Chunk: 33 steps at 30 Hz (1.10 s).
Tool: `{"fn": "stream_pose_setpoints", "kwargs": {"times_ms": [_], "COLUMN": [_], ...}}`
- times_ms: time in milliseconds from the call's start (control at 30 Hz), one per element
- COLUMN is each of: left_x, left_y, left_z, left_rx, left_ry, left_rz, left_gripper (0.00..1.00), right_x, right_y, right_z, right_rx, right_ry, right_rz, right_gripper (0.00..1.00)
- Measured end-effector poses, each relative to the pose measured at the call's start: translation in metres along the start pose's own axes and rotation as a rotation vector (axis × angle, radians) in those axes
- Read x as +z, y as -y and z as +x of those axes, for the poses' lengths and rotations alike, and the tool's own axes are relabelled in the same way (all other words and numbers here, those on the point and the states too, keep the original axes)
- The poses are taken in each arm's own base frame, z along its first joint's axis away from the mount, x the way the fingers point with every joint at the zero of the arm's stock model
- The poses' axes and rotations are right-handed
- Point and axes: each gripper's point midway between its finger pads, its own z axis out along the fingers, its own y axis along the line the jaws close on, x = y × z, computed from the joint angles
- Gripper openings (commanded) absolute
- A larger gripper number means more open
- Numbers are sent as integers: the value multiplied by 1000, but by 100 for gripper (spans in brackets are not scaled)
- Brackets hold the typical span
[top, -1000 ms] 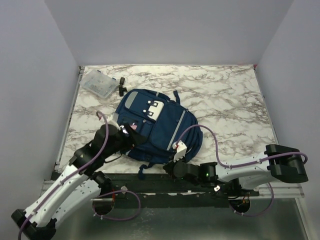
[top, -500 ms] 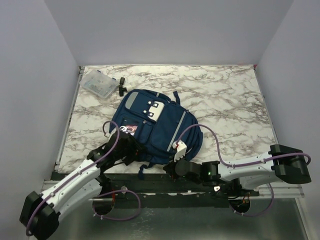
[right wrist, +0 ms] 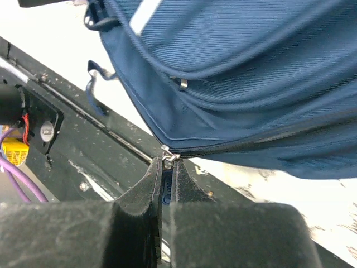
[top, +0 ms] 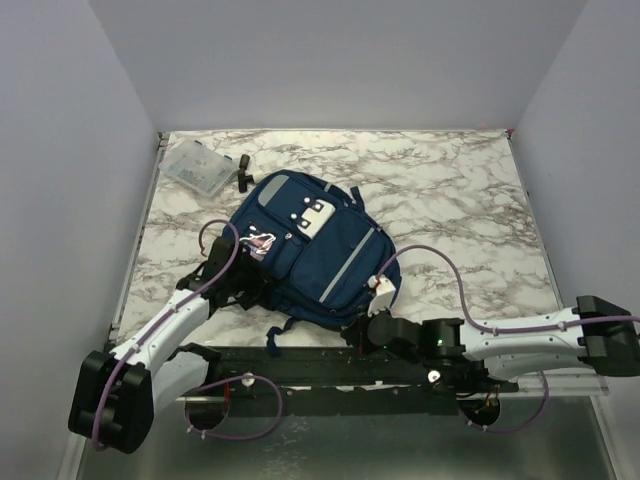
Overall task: Pack the student bag
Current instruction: Zip the student bag at the center of the board.
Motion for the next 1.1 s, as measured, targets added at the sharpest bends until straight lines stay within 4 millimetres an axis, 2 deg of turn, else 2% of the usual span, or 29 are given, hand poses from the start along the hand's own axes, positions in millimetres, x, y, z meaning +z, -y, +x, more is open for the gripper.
{"fn": "stream_pose_setpoints", "kwargs": {"times_ms": [133,200,300,400,567,833,933,1100], "left_x": [0,-1,-5,-10,-25,-56,-59,-51], "left_y": [-2,-4,-1,1,10,-8,-11,-13], "left_z": [-16,-24,-28,-28,-10,27,39,63], "left_rx": [-5,7,48,65,20,-185,-244,-287], "left_ry": [24,41,45,31,-21,-59,-105,-222], "left_rz": [14,17,16,29,136,201,215,197], "left_gripper": [57,66,80,82,77,78,78,75], "right_x": [-14,-19,-19,-11,5,17,19,20], "right_y": [24,31,29,26,5,-14,-18,-22], "right_z": [-4,-8,-7,5,17,22,23,23], "right_rx": [76,95,82,33,-25,-67,-72,-76], "right_ry": [7,14,-1,-57,-131,-169,-179,-183], "right_rz": [30,38,24,21,-32,-110,-127,-145], "right_gripper": [0,0,0,0,0,0,0,0]}}
